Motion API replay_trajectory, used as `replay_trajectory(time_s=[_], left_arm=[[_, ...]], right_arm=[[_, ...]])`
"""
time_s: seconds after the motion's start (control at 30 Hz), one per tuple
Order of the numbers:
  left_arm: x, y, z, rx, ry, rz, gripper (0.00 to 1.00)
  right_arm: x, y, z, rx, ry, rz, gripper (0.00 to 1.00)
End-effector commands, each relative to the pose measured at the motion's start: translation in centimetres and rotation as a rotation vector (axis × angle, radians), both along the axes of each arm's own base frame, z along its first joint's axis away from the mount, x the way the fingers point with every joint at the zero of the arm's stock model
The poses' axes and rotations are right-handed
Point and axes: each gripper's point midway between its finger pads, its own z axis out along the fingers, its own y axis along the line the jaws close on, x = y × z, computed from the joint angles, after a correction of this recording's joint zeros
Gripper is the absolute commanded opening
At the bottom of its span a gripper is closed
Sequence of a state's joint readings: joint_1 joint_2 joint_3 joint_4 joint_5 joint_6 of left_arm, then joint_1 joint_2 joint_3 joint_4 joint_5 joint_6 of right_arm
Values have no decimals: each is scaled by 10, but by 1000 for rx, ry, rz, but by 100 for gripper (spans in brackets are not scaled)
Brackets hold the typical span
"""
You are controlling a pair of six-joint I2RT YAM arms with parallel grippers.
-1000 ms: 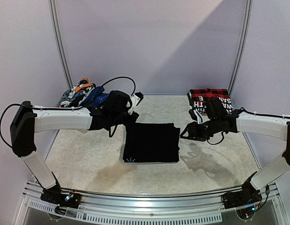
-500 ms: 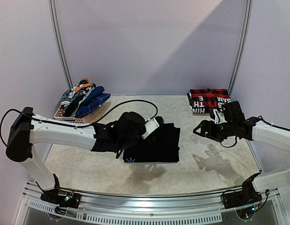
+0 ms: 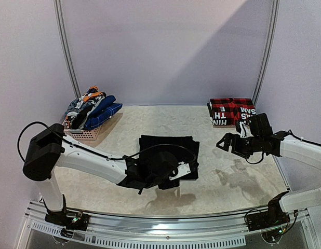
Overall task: Fold and stack the mixed laundry pile
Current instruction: Pick up the square-folded T-shirt from the center of the board.
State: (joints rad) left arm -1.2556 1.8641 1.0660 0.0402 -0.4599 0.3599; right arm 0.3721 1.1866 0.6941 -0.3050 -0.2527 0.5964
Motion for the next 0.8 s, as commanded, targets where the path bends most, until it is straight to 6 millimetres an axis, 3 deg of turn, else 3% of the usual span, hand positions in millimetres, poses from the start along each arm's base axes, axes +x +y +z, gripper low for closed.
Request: replay_trajectory(time_s=[0.0, 0.13, 0.33, 0.77], left_arm=[[-6, -13, -11, -10, 13, -43, 72], [-12, -22, -23, -7, 51, -79, 71], [-24, -43, -24, -61, 99, -163, 71], [-20, -76, -41, -33, 86, -231, 58]], right_arm=[[6, -2, -4, -5, 0, -20, 99], [6, -2, -10, -4, 18, -19, 99], [5, 0, -18, -5, 42, -16, 99], [4, 2, -25, -1, 62, -7, 99]])
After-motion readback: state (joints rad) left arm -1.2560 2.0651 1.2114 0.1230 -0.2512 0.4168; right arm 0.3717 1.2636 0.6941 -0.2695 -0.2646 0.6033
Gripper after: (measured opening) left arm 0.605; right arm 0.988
